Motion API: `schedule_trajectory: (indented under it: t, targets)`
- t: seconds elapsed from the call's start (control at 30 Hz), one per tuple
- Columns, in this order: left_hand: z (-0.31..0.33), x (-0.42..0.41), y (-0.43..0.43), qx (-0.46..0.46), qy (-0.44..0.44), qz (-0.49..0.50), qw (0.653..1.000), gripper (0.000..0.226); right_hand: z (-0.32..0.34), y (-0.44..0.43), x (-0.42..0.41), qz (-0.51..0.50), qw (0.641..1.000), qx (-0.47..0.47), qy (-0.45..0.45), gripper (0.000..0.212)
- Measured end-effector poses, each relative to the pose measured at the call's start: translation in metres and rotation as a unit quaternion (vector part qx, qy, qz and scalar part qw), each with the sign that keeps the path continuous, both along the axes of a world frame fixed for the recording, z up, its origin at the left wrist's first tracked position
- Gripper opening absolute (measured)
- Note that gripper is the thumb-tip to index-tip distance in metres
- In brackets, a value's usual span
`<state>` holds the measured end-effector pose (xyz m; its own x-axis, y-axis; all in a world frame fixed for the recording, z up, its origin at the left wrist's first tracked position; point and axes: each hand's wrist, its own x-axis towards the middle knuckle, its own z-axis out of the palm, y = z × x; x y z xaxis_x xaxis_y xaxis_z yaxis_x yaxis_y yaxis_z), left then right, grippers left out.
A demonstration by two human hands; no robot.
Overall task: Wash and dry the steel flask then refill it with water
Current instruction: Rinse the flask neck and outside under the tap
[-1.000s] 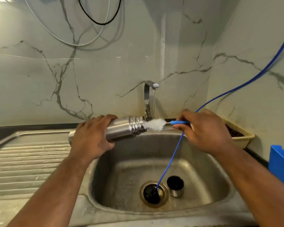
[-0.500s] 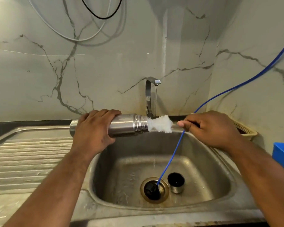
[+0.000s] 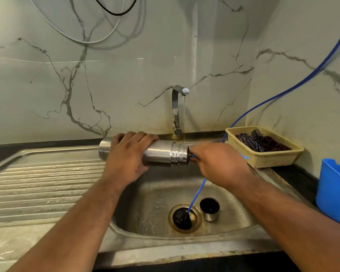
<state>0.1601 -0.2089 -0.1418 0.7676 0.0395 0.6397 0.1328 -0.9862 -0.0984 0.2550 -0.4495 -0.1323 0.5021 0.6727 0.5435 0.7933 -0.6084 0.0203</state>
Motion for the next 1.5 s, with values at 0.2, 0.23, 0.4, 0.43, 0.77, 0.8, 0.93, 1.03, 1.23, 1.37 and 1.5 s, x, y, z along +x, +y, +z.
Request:
schedule_trajectory:
  t: [0.2,0.23,0.4,0.43,0.77,0.8,0.93,1.03,1.23,1.37,1.5]
  targets:
    - [0.005,-0.003,0.018,-0.025,-0.052,0.031,0.998,0.083,0.022,-0.013,0.013,0.048,0.994,0.074,0.057,0.012]
    - [0.006,-0.005,0.023,-0.040,-0.058,0.038,0.997,0.083,0.027,-0.019,0.016,0.048,0.995,0.088,0.015,0.012]
    - [0.008,-0.004,0.009,0.007,-0.057,0.005,0.998,0.084,0.015,-0.014,0.009,0.000,0.996,0.060,0.061,0.029]
    - [0.008,-0.003,0.002,0.028,-0.054,-0.011,0.998,0.083,0.011,-0.009,0.009,0.007,0.986,0.054,0.155,0.032]
    - [0.005,0.005,-0.006,-0.070,-0.010,-0.083,0.994,0.092,0.022,-0.027,0.021,0.052,0.931,0.148,-0.331,0.026]
    - [0.006,0.004,-0.009,-0.090,-0.004,-0.103,0.991,0.094,0.022,-0.027,0.020,0.054,0.917,0.163,-0.361,0.024]
    - [0.012,-0.001,-0.007,-0.283,0.033,-0.179,0.942,0.124,0.028,-0.026,0.003,0.078,0.883,0.194,-0.420,0.017]
    - [0.015,-0.006,-0.013,-0.212,0.037,-0.126,0.968,0.103,0.029,-0.021,-0.003,0.063,0.924,0.159,-0.342,0.014]
    - [0.009,0.006,-0.032,0.028,-0.072,-0.039,0.996,0.089,0.012,-0.008,0.006,-0.005,0.956,0.138,0.258,0.029]
    - [0.006,0.013,-0.043,-0.005,-0.092,-0.058,0.994,0.100,0.017,-0.015,0.009,-0.021,0.971,0.203,-0.127,0.022]
    - [0.018,0.003,-0.029,-0.110,-0.043,-0.114,0.986,0.111,0.016,-0.016,0.003,0.080,0.911,0.210,-0.345,0.014]
